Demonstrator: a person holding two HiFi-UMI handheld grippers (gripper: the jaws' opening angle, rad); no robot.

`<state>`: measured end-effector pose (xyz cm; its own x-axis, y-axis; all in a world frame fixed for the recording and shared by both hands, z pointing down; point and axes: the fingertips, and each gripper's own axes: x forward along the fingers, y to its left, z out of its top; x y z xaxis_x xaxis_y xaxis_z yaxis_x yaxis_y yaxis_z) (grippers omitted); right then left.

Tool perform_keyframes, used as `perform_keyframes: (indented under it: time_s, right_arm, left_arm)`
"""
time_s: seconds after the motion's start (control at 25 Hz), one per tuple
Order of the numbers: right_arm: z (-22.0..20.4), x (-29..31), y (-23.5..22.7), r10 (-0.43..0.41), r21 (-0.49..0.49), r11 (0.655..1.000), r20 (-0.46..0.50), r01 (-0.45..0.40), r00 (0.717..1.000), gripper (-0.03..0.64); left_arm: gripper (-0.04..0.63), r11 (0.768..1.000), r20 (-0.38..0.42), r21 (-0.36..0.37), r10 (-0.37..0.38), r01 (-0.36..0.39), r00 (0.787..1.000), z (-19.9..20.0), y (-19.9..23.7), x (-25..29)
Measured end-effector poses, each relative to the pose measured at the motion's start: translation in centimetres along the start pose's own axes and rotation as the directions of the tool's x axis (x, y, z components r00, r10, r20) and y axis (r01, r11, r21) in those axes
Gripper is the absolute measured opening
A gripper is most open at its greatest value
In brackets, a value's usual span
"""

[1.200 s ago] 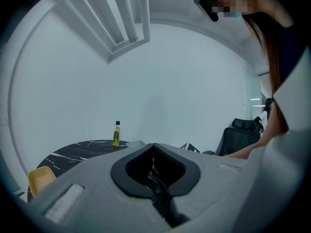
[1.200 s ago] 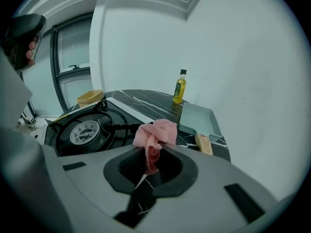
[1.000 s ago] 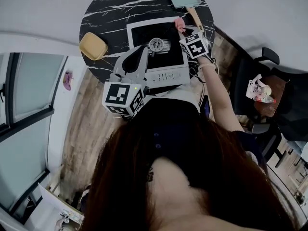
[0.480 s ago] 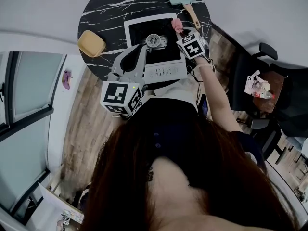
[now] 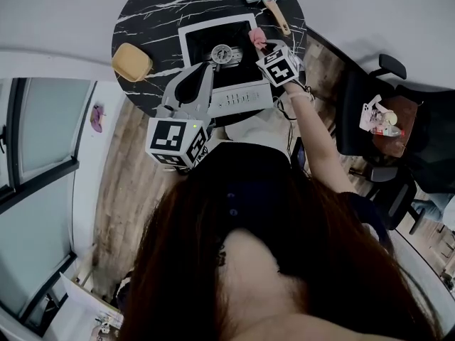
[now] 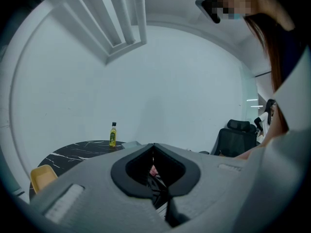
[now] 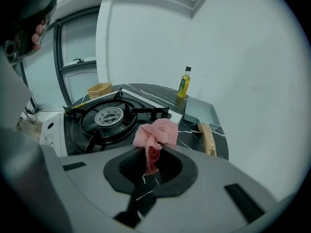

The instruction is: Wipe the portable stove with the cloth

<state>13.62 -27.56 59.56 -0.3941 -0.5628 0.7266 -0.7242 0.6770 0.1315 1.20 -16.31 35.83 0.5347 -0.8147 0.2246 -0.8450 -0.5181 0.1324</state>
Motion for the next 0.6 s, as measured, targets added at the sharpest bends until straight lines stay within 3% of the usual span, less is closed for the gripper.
perform_keyframes:
  time_s: [0.6]
  right_arm:
    - [-2.4, -2.1, 2.4, 0.059, 0.013, 0.998, -0.030, -0.059, 0.998, 0.040]
  left_arm:
    - [0.012, 1.000, 0.010, 0.001, -0.027, 0.027, 1.000, -0.3, -1.9, -1.8]
